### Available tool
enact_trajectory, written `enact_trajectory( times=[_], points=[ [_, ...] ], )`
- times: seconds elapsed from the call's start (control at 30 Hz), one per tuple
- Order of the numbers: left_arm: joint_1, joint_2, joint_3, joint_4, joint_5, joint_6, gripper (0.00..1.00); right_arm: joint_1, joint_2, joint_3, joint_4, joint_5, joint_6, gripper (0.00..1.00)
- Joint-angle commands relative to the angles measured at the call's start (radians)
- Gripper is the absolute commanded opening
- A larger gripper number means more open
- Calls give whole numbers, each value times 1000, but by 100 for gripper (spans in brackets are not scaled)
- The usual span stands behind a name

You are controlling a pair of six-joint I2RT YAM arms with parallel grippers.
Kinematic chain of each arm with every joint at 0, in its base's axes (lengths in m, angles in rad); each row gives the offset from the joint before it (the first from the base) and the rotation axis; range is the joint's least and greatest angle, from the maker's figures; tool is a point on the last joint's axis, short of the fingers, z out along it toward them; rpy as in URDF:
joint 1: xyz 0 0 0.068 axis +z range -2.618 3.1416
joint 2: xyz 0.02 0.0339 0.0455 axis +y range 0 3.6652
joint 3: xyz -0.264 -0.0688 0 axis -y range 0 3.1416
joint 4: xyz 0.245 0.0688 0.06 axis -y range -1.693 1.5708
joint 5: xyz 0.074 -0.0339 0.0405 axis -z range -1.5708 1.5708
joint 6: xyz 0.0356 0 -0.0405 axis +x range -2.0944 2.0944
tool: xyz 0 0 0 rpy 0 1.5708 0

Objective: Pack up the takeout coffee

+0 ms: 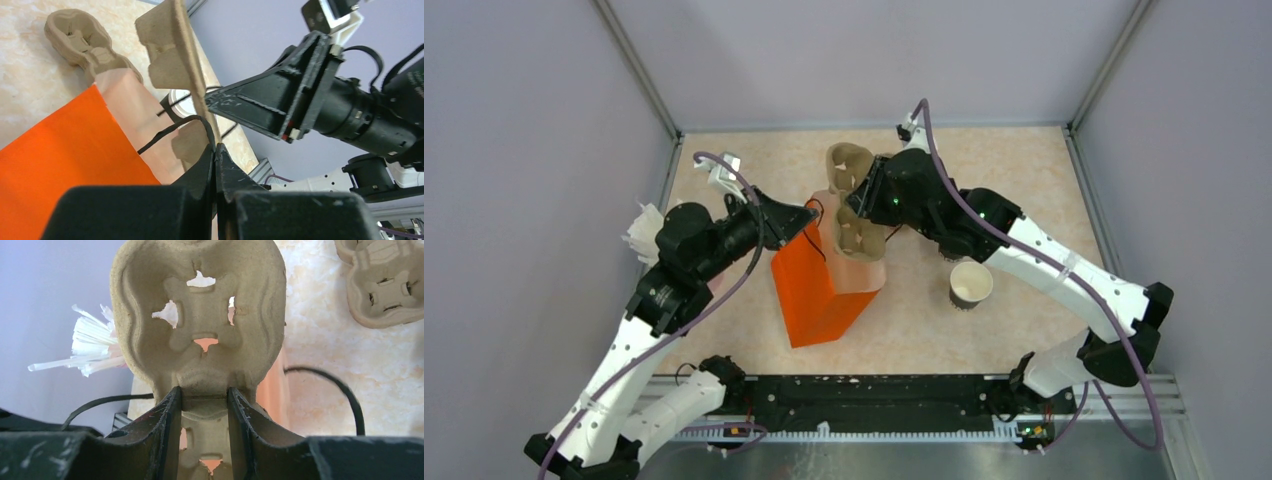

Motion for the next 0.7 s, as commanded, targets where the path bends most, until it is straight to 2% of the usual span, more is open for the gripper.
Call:
enact_trajectory(
  times=[0.0, 0.37, 0.67],
  points=[
    [1, -28, -8, 47, -5, 29, 0, 7, -32, -46, 113, 8, 18, 30],
    [1, -49, -39, 27, -44, 35, 0, 54, 14, 8, -83, 4, 93, 30],
    [1, -47, -34, 26, -66, 23, 0, 68, 27, 78, -175, 0, 142, 30]
  ],
)
